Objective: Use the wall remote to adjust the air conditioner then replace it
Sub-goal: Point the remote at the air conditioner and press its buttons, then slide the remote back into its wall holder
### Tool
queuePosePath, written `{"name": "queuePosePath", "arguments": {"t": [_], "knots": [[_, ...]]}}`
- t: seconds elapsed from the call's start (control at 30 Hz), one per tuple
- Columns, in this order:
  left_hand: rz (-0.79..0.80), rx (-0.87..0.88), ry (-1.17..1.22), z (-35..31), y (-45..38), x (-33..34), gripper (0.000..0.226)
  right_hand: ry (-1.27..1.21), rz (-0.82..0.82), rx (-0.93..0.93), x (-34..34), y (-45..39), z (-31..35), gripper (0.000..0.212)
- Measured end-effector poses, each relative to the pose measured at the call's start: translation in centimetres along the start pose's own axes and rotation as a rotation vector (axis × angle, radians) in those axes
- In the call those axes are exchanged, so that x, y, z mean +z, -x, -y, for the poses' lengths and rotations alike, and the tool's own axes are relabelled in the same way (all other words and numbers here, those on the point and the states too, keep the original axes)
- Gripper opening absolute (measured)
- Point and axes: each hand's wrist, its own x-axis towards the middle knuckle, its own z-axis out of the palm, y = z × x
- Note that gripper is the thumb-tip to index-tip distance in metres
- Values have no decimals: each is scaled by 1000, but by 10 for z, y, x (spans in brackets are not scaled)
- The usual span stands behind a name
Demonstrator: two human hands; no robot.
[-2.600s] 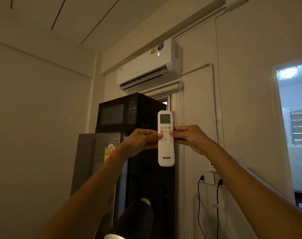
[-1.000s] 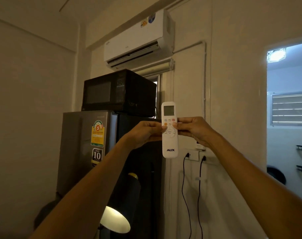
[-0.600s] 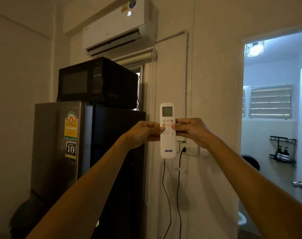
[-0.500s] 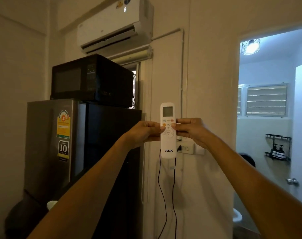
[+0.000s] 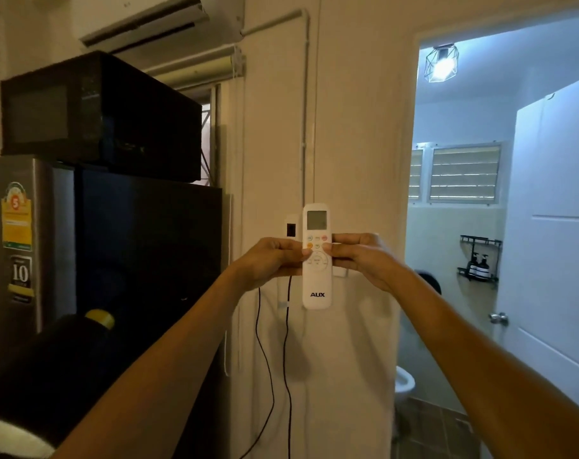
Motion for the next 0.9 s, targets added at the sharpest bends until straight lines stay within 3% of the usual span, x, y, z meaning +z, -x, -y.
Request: {"name": "queuePosePath", "arguments": {"t": [0.37, 0.53, 0.73, 0.9], "knots": [[63, -6, 70, 51, -87, 7, 10, 0, -73, 34, -44, -56, -59, 39], [79, -18, 104, 87, -138, 1, 19, 26, -115, 46, -59, -89, -91, 27], [124, -31, 137, 122, -190, 2, 19, 60, -176, 104, -82, -127, -130, 36], [140, -67, 91, 148, -228, 3, 26, 129, -166, 135, -99, -148, -154, 30]]}}
